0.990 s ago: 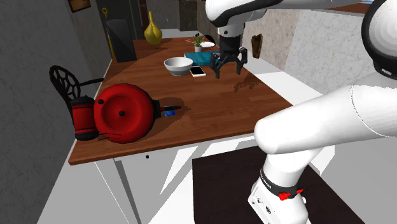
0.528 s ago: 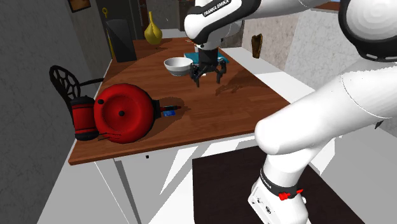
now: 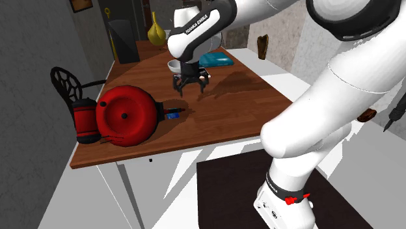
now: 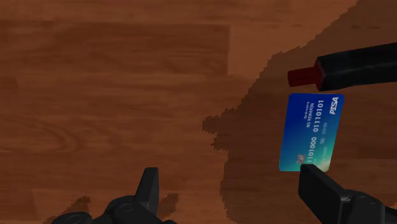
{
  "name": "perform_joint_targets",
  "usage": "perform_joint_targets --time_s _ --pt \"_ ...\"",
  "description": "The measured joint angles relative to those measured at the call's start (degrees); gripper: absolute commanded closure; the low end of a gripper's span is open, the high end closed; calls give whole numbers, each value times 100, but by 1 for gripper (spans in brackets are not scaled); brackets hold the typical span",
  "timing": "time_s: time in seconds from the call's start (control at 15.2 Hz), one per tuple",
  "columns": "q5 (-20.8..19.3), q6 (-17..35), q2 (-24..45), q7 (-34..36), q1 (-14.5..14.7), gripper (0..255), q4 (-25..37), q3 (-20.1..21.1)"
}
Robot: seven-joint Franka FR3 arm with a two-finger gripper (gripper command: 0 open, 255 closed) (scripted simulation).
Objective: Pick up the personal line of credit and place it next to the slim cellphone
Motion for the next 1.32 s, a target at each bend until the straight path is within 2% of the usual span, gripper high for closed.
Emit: perform_joint_targets --time_s 0.2,0.53,0.99,1.32 --pt "-306 272 605 566 -22 0 357 312" --pt "-1112 606 1705 1583 21 0 1047 654" --pt "-1607 1052 2240 1997 70 0 1036 621" --pt "-1698 1127 2341 2051 76 0 1042 598"
